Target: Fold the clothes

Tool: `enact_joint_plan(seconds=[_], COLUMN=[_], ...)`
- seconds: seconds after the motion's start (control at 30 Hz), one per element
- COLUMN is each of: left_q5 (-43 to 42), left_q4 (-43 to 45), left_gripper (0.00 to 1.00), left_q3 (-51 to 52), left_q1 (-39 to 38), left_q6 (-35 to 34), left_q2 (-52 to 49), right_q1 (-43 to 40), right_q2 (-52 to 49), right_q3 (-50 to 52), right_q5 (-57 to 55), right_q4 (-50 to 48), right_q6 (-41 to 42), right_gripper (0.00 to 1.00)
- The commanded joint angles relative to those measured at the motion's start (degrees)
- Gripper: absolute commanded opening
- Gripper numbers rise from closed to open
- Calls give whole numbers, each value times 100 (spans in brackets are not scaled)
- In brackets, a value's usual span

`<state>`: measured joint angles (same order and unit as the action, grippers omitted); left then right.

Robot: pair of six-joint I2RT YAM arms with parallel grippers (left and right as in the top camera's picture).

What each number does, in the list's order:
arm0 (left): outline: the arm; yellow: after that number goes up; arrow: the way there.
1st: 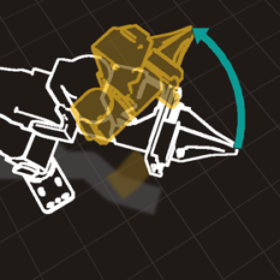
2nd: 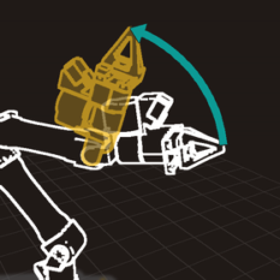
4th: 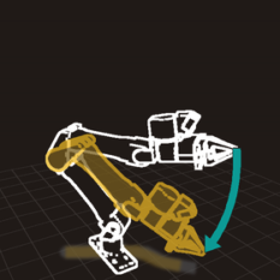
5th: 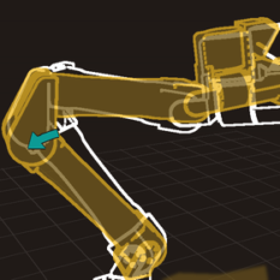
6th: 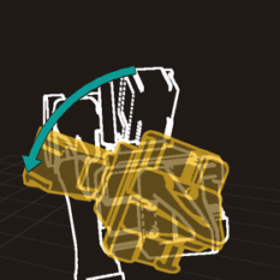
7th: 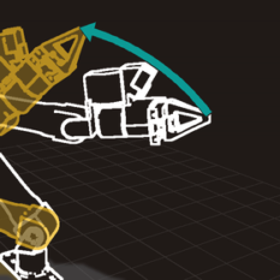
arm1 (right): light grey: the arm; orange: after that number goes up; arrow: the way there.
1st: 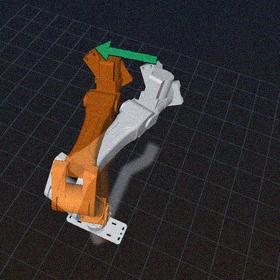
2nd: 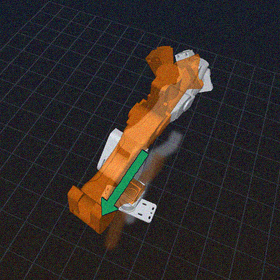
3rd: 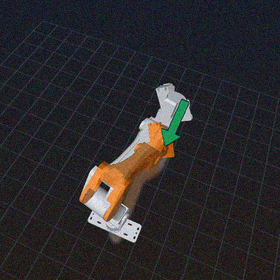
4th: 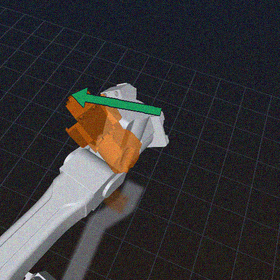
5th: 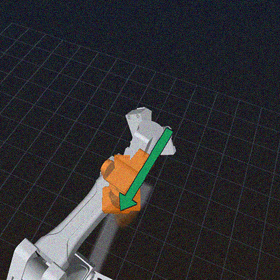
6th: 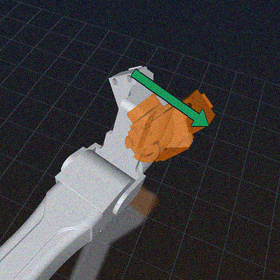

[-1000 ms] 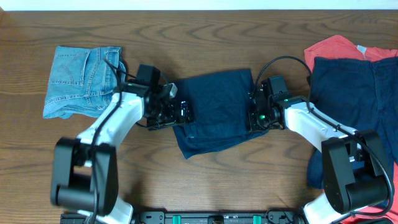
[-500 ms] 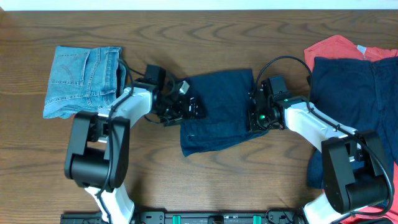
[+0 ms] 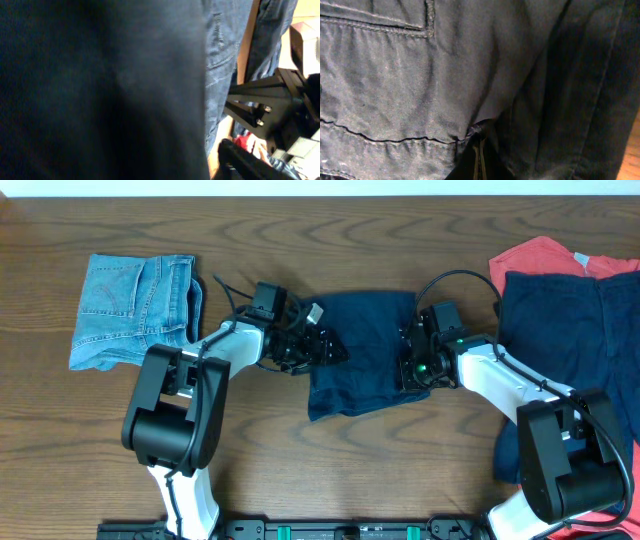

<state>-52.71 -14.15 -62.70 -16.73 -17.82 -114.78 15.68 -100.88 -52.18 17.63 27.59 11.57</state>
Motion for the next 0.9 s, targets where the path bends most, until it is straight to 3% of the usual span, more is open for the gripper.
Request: enact_joint_plan(seconds=[0.0,0.1,0.17,0.4,0.67,0.87], left_q5=[686,686,684,555,686,1067], left_q4=[83,205,262,-396,-2052,-2186], left_gripper=[66,51,34,6,6,6], left_q3=[247,247,247,223,-256,-442], left_q1=[-149,-188,-214,-214,433,1399], left_q6=[-13,-11,-7,789,1222,957], left_q2=[-385,-382,-382,-177,1349,2802], right_q1=[74,74,74,57,-24,-24], right_q2=[-310,-310,-310,9,1631,2656], right_q3=[142,142,142,87,-59,-59], right_q5=[-221,-221,-221,-323,-323,-323], right_q4=[52,57,92,487,933,1126], right_q6=[35,35,35,-157,-175,-87], right_gripper=[2,2,1,2,2,4])
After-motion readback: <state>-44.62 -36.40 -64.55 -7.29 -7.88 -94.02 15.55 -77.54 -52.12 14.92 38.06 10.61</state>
